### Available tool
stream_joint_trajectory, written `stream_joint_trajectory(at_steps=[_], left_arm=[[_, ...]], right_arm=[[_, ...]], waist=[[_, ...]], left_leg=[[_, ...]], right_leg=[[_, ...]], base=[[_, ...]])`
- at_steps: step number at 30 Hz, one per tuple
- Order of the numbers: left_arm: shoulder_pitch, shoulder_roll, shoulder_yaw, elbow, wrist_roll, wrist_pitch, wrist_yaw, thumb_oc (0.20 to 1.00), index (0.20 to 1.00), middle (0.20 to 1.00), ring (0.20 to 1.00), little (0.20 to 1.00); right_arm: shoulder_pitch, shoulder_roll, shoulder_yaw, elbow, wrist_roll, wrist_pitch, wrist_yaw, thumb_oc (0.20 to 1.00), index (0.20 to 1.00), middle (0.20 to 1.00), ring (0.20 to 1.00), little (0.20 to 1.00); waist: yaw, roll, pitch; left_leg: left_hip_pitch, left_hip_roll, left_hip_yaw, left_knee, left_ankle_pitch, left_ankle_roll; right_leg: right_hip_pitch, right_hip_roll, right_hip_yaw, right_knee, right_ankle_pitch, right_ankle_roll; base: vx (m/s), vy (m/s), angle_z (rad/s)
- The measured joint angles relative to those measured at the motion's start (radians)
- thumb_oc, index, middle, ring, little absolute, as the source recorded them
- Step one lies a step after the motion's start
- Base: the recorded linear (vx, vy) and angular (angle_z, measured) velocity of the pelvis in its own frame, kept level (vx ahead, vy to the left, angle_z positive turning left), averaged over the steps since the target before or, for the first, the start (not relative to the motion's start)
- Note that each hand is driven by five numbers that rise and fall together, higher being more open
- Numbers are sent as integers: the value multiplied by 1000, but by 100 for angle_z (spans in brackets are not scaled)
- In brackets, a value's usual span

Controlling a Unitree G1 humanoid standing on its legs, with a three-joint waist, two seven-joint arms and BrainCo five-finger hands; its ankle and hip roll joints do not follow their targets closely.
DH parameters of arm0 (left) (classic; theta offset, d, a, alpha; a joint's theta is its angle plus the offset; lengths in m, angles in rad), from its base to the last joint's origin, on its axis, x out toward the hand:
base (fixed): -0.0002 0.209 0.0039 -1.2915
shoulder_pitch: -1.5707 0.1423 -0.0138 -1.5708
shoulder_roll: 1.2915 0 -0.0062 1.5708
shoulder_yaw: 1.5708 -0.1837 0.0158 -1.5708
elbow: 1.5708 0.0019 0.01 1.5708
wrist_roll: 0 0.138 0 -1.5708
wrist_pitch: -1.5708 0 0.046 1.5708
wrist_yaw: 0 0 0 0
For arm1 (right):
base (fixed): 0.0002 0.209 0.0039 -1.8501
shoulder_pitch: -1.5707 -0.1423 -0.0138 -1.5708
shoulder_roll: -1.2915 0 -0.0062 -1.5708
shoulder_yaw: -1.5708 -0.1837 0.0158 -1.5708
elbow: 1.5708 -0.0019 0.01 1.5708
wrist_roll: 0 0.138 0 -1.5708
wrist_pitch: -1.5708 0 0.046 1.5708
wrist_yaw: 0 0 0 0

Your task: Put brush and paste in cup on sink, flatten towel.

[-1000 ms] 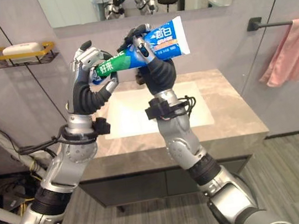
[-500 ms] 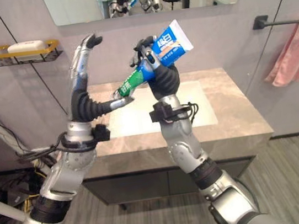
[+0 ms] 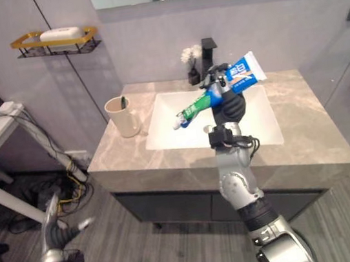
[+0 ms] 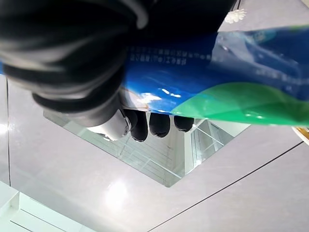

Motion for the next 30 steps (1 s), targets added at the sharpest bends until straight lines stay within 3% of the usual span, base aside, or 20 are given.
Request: stream_joint_trajectory(at_steps=[3, 5, 8, 13, 22, 30], left_arm=[[-24, -13, 2, 83, -32, 26, -23, 1000, 1000, 1000, 1000, 1000], [-88, -22, 2, 232, -41, 48, -38, 1000, 1000, 1000, 1000, 1000], [-102, -25, -10, 265, -62, 82, -65, 1000, 1000, 1000, 1000, 1000], [-134, -43, -82, 389, -61, 108, -130, 1000, 1000, 1000, 1000, 1000], [-235, -124, -194, 917, -61, 142, -211, 1000, 1000, 1000, 1000, 1000], [-216, -166, -194, 1028, -51, 152, -256, 1000, 1000, 1000, 1000, 1000]], right_arm=[[0, 6, 7, 14, 1, 0, 1, 200, 200, 200, 200, 200], [0, 10, 30, 27, 5, 3, 2, 200, 200, 200, 200, 200], [0, 10, 43, 33, 18, 7, 5, 200, 200, 200, 200, 200], [-8, 11, 58, 47, 18, 16, 19, 200, 200, 200, 200, 200], [-87, 9, 77, 121, 16, 46, 18, 200, 200, 200, 200, 200], [-78, 20, 76, 126, 17, 46, 18, 200, 200, 200, 200, 200]], waist=[[5, -13, 0], [4, -14, 0], [-1, -25, 1], [-5, -32, 5], [-30, -53, 8], [-21, -62, 12]], left_leg=[[-7, -5, -21, 0, 1, 1], [-8, -12, -22, 0, 1, 3], [-7, -25, -20, 0, -1, 9], [11, -52, 25, 1, -11, 26], [8, -75, 11, 0, -19, 44], [-7, -106, -26, 1, -27, 63]], right_leg=[[2, -5, -12, 3, -1, 1], [2, -12, -17, 3, 0, 3], [1, -18, -13, 3, 2, 6], [-37, -51, 36, 57, -7, 22], [-51, -85, 28, 96, -26, 37], [-61, -115, 1, 146, -35, 37]], base=[[1, 55, 12], [6, 63, 5], [4, 83, -1], [-22, 94, -24], [34, 58, 4], [29, 90, 16]])
